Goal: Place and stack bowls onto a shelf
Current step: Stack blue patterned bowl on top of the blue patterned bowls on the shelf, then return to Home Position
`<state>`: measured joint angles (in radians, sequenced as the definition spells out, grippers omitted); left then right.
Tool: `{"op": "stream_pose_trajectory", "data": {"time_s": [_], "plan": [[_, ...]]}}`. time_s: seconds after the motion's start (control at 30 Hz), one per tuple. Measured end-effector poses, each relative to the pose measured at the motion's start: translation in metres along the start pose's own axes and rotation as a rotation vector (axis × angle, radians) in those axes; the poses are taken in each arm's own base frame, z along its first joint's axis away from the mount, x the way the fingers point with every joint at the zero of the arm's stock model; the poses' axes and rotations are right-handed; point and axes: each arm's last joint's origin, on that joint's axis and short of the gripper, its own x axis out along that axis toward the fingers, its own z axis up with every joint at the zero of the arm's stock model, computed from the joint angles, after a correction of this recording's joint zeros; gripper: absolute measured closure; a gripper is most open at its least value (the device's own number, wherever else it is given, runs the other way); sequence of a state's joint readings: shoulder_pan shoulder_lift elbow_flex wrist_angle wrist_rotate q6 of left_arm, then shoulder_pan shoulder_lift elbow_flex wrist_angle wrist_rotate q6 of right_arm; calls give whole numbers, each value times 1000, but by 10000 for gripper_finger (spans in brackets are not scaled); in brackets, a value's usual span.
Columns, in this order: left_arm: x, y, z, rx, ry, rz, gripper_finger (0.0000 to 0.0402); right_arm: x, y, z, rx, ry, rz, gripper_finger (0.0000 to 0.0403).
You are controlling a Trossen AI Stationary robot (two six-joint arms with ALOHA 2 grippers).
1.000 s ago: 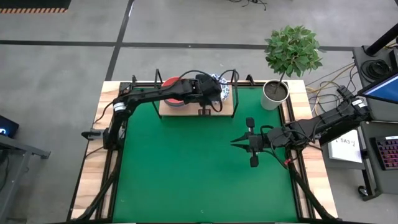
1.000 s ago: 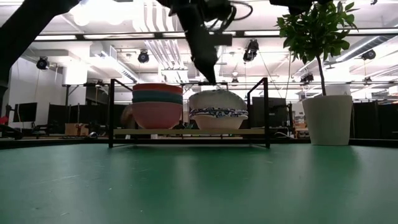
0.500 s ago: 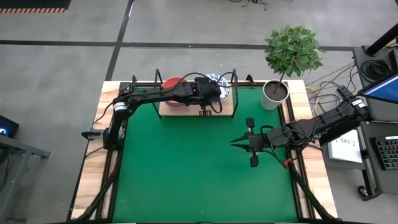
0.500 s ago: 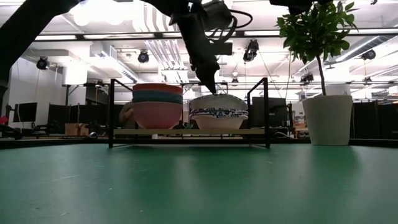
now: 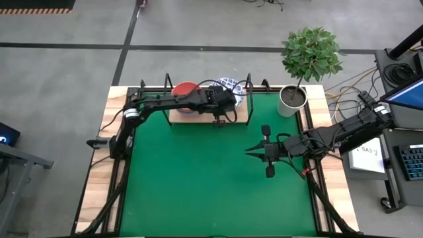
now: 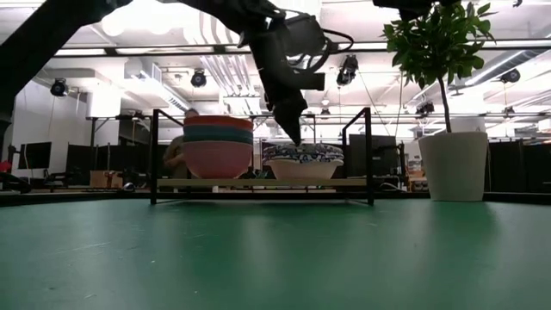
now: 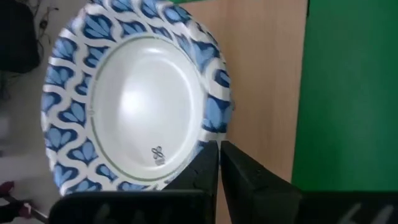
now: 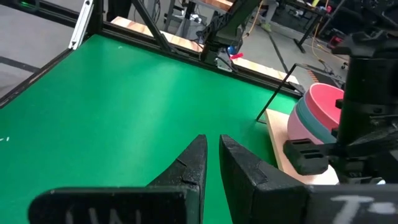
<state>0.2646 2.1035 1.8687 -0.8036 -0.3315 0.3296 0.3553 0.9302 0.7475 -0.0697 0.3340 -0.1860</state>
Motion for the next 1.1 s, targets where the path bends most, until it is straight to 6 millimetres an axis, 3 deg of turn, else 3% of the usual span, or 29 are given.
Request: {"op": "stream_pose_trajectory", "data": {"time_s": [0.17,0.33,0.53,0.8,1.1], "plan": [[-7,-3,-1,-11,9,-9,401,0,0,0,-10,5,-3,369],[-47,-5,-2,-29,-16,-40,402,-1,2,-11,-59,23,0,369],[-90,-25,-17,-24,-227,-235,402,-11,-2,-26,-73,-38,-24,369],[-142,-58,-85,-7,-478,-282,402,-32,-11,-40,-29,-116,-38,369],[-173,-62,-190,-144,-786,-309,401,-41,-25,-61,28,-199,-66,369]]}}
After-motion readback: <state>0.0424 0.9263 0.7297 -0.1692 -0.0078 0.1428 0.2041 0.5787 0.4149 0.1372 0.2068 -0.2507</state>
